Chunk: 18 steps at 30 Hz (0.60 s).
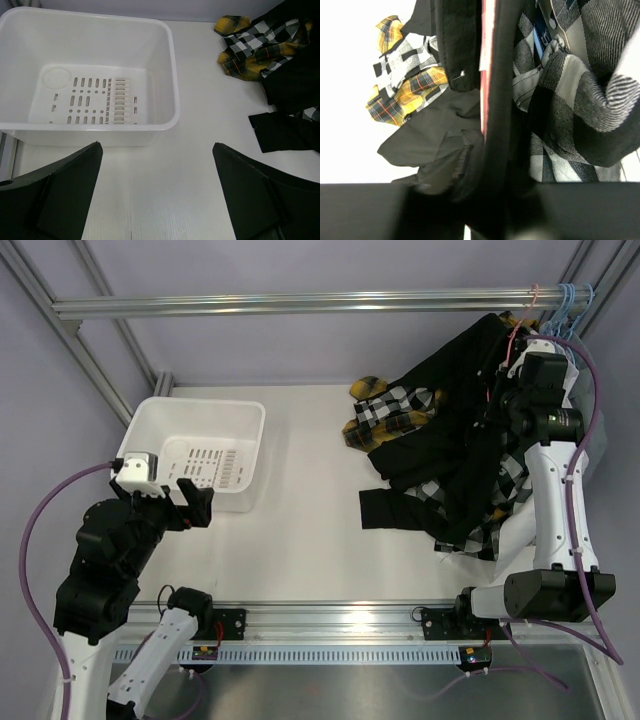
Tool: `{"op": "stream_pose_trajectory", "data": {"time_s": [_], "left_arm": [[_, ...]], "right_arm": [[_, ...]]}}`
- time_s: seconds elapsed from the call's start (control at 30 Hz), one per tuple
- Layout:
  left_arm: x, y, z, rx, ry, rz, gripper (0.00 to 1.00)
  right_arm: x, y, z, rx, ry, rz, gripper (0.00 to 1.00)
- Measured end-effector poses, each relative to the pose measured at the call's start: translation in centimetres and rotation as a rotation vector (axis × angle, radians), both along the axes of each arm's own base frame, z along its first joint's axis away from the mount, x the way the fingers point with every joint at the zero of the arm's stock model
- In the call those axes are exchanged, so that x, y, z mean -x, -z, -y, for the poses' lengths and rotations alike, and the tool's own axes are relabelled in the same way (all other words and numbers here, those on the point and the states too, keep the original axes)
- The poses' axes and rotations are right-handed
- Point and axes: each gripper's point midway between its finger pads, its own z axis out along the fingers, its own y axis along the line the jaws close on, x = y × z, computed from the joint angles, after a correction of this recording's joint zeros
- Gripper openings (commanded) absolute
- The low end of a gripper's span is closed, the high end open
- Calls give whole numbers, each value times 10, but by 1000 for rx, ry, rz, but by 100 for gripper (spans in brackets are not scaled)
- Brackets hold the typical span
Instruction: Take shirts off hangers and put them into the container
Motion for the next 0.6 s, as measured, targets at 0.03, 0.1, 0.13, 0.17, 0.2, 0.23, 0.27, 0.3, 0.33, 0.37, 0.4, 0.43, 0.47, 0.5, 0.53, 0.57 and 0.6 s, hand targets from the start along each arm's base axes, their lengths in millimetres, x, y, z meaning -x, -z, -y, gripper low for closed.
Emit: {"op": "stream_pose_trajectory", "data": {"time_s": [0.03,0.1,0.13,0.17,0.2,0.23,0.27,0.3,0.33,0.37,0.4,0.43,0.47,0.5,0.53,0.57,0.6], "left_arm": [[-1,1,0,-1,0,-4,99],[-3,2,1,-2,2,-10,99],[-4,2,2,-3,4,-12,99],[-4,1,2,-2,5,-12,99],[-5,2,3,-2,7,-14,99],[-6,1,3,-2,10,-15,99],[-7,1,4,-1,12,-14,99],[-7,1,5,0,15,-16,99],[-8,0,6,0,19,-16,99],[-8,-1,7,2,23,-16,99],[-9,-3,7,3,26,-14,99],[-10,-6,8,5,29,-12,99],[-11,-8,10,10,36,-9,99],[-12,-11,12,18,43,-8,99],[-13,-14,14,25,49,-7,99],[-14,-17,16,37,53,-7,99],[-15,-19,18,47,56,-8,99]], "right_arm": [[0,-1,0,1,-2,2,16],[0,-5,-3,1,-20,10,4],[0,-7,-4,-1,-30,14,0],[0,-11,-6,-5,-42,22,0],[1,-15,-9,-8,-56,28,0],[2,-19,-11,-12,-69,33,0],[2,-26,-14,-17,-85,46,0],[3,-34,-17,-20,-99,64,0],[5,-40,-19,-23,-110,77,0],[7,-48,-22,-29,-125,96,0],[11,-56,-24,-31,-135,114,0],[15,-63,-27,-35,-150,131,0],[21,-71,-30,-38,-161,151,0],[27,-75,-32,-42,-172,163,0],[35,-78,-35,-48,-185,170,0],[44,-81,-39,-55,-201,183,0],[52,-81,-43,-65,-216,190,0]]}}
